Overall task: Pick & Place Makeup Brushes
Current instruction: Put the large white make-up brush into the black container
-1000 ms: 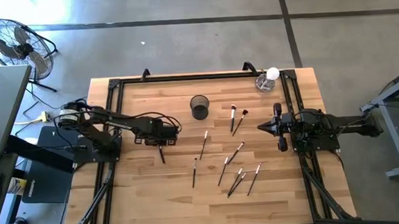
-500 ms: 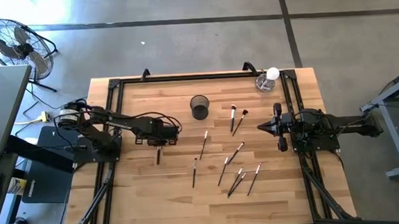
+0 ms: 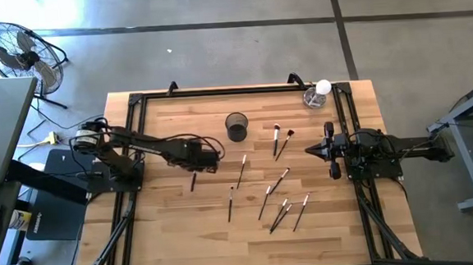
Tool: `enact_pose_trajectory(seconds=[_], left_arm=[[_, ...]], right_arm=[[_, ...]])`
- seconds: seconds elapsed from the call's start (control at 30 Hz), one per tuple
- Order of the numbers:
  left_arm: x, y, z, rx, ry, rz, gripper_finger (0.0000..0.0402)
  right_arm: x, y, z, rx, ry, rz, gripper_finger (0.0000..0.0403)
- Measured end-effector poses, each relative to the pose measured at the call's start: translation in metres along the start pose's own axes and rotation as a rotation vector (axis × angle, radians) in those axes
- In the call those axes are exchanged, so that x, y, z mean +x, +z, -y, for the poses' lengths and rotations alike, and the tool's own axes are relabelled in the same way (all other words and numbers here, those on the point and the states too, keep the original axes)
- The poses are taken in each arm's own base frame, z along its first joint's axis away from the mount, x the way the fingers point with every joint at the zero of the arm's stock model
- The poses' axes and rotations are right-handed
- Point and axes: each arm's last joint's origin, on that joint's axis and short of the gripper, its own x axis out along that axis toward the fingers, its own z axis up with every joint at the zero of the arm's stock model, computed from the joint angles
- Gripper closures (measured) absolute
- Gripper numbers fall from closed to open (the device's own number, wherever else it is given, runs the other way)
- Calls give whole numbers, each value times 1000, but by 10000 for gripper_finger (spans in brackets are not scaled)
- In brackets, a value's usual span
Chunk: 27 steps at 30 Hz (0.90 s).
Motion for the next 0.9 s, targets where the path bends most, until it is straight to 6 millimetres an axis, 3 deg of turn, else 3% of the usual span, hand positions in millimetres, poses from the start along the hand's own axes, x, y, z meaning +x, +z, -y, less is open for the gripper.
enact_pose_trajectory(seconds=[0.13, 0.27, 0.57, 0.7, 0.77, 0.9], left_arm=[[-15, 10, 18, 92, -91, 106, 368], [-44, 23, 37, 228, -240, 231, 368], [-98, 88, 63, 421, -553, 498, 368], [-122, 114, 67, 523, -656, 720, 368], [-125, 125, 65, 534, -650, 784, 368], [-107, 135, 58, 544, -574, 850, 368]], right_arm=[[0, 0, 0, 0, 0, 0, 398], [0, 0, 0, 0, 0, 0, 398], [0, 0, 0, 0, 0, 0, 398], [0, 0, 0, 0, 0, 0, 398], [0, 0, 0, 0, 0, 0, 398], [0, 0, 0, 0, 0, 0, 398]])
